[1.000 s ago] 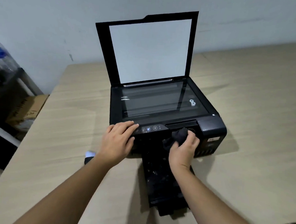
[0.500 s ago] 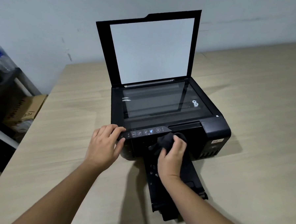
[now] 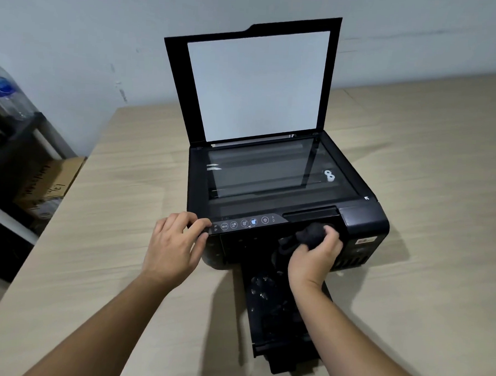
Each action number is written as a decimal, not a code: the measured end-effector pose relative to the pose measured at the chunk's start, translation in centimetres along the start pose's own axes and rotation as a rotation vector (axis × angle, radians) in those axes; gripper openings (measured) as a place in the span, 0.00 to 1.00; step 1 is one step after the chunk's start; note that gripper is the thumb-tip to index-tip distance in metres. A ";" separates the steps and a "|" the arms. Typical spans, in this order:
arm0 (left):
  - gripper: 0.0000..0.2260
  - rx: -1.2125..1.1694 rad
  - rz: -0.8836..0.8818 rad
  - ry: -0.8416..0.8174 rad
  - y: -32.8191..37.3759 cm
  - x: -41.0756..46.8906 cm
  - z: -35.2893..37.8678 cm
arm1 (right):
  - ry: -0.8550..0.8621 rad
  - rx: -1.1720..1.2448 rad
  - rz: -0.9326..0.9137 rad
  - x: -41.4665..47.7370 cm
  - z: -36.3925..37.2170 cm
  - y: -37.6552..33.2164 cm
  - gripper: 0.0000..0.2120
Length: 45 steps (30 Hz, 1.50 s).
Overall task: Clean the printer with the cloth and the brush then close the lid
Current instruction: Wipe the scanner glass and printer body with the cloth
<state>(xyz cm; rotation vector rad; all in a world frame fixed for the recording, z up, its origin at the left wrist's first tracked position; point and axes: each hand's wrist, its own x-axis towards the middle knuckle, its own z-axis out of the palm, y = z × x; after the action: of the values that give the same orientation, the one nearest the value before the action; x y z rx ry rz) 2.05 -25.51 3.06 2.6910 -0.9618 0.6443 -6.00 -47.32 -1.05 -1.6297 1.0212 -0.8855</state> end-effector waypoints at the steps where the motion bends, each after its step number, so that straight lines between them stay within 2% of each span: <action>1: 0.12 0.000 -0.002 0.000 -0.1 -0.1 0.0 | 0.045 0.021 -0.055 0.2 0.0 -0.6 0.23; 3: 0.11 0.002 -0.008 -0.001 -0.1 -0.2 0.0 | 0.003 -0.030 -0.349 -0.5 0.3 -0.5 0.22; 6: 0.11 0.003 -0.013 -0.005 0.1 -0.2 -0.1 | -0.290 -0.364 -0.817 -2.0 0.8 2.6 0.23; 7: 0.11 0.005 -0.009 -0.008 0.0 -0.2 -0.1 | -0.331 -0.449 -0.876 -1.5 0.6 3.9 0.23; 8: 0.11 0.006 -0.004 -0.010 -0.1 -0.3 -0.2 | -0.337 -0.472 -0.850 -0.6 0.2 4.7 0.23; 11: 0.11 0.007 -0.009 -0.023 -0.4 -0.5 -0.4 | -0.193 -0.344 -0.617 2.0 -1.8 4.7 0.26; 13: 0.12 0.002 -0.019 -0.029 -0.5 -0.6 -0.4 | -0.128 -0.262 -0.626 2.2 -2.1 3.1 0.24; 16: 0.12 -0.009 -0.026 -0.034 -0.4 -0.6 -0.4 | -0.215 -0.286 -0.987 0.3 -0.4 1.1 0.22; 18: 0.12 -0.014 -0.019 -0.035 -0.5 -0.7 -0.5 | -0.305 -0.462 -1.257 0.2 0.5 2.0 0.19; 20: 0.13 -0.026 -0.009 -0.036 -0.8 -0.8 -0.5 | -0.352 -0.679 -1.431 1.8 0.0 4.0 0.18; 22: 0.14 -0.040 -0.011 -0.051 -1.0 -1.0 -0.6 | -0.342 -0.718 -1.450 3.9 -1.5 5.1 0.20; 26: 0.20 -0.100 -0.035 -0.062 -1.1 -1.1 -0.4 | -0.285 -0.522 -1.351 3.7 -1.8 2.2 0.22; 29: 0.23 -0.133 -0.045 -0.061 -1.1 -1.2 -0.5 | -0.344 -0.497 -1.506 0.9 0.9 0.6 0.20; 31: 0.24 -0.135 -0.041 -0.072 -1.1 -1.1 -0.7 | -0.452 -0.624 -1.692 0.9 1.6 1.8 0.19; 33: 0.25 -0.124 -0.041 -0.088 -1.2 -1.2 -0.9 | -0.529 -0.727 -1.800 2.5 0.8 2.9 0.18; 37: 0.26 -0.096 -0.038 -0.111 -1.3 -1.3 -1.2 | -0.460 -0.679 -1.760 5.5 -1.9 2.0 0.19; 41: 0.26 -0.102 -0.060 -0.114 -1.1 -1.2 -1.3 | -0.399 -0.564 -1.762 3.0 0.0 -0.7 0.19; 43: 0.26 -0.104 -0.071 -0.121 -1.0 -1.4 -1.2 | -0.455 -0.564 -1.805 0.7 1.9 -0.5 0.18; 45: 0.26 -0.100 -0.077 -0.138 -1.0 -1.5 -1.3 | -0.542 -0.667 -1.853 -0.1 2.7 1.0 0.18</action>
<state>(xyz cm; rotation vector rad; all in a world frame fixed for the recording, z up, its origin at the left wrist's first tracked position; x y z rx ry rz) 1.23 -23.51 3.41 2.6965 -0.8924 0.3890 -3.79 -46.47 -2.67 -3.0430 -1.0501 -1.0219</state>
